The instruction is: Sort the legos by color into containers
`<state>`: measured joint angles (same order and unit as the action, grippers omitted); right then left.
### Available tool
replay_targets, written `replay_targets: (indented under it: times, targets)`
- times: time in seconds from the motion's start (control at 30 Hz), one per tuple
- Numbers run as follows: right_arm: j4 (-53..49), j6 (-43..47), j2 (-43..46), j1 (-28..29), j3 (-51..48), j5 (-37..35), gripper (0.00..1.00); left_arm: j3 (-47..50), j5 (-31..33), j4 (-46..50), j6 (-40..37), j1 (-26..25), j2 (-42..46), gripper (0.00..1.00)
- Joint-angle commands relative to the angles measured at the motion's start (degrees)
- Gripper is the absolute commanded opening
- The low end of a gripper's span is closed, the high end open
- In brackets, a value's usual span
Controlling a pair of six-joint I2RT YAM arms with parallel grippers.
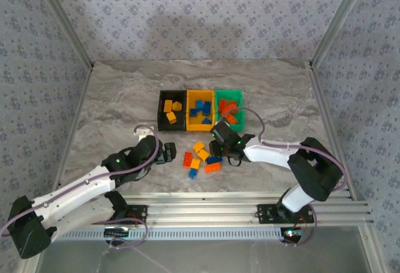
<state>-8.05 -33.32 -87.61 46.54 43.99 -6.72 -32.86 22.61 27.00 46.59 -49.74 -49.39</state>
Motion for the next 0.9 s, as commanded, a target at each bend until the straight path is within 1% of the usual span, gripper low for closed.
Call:
replay_targets:
  times: [0.0, 0.1, 0.2, 0.33, 0.53, 0.67, 0.73, 0.83, 0.87]
  targets:
    - [-1.72, 1.94, 4.88, 0.43, 3.17, -1.82, 0.28, 0.79, 1.55, 0.94, -0.60, 0.51, 0.94, 1.00]
    - [-3.25, 3.62, 5.49, -0.03, 7.88, -2.40, 0.28, 1.53, 1.24, 0.82, -0.35, 0.52, 1.01, 1.00]
    - [-4.25, 4.26, 2.67, -1.71, 13.01, -3.46, 0.29, 2.35, 0.29, -0.05, -0.40, 0.51, 1.16, 1.00]
    - [-3.20, 4.95, -4.57, -4.32, 19.81, -4.66, 0.30, 2.37, -0.60, -0.05, -1.07, 0.50, 1.10, 1.00]
    - [-3.60, 5.81, -17.06, -7.67, 32.23, -4.06, 0.31, 1.88, -1.66, 0.37, -1.86, 0.60, 0.35, 1.00]
    - [-5.50, 5.13, -22.17, -8.78, 37.94, -4.13, 0.34, 1.08, -2.47, 1.50, -1.67, 0.66, -0.34, 1.00]
    - [-5.62, 4.42, -23.52, -9.25, 39.43, -3.53, 0.40, 1.60, -3.23, 0.23, -2.52, 0.77, 0.06, 1.00]
    - [-5.31, 3.89, -23.66, -9.52, 40.76, -2.12, 0.57, 2.19, -4.19, -1.65, -4.63, 0.87, 0.18, 1.00]
    - [-5.00, 3.91, -23.15, -9.53, 40.72, -1.87, 0.62, 2.05, -4.39, -2.07, -5.29, 0.87, -0.06, 1.00]
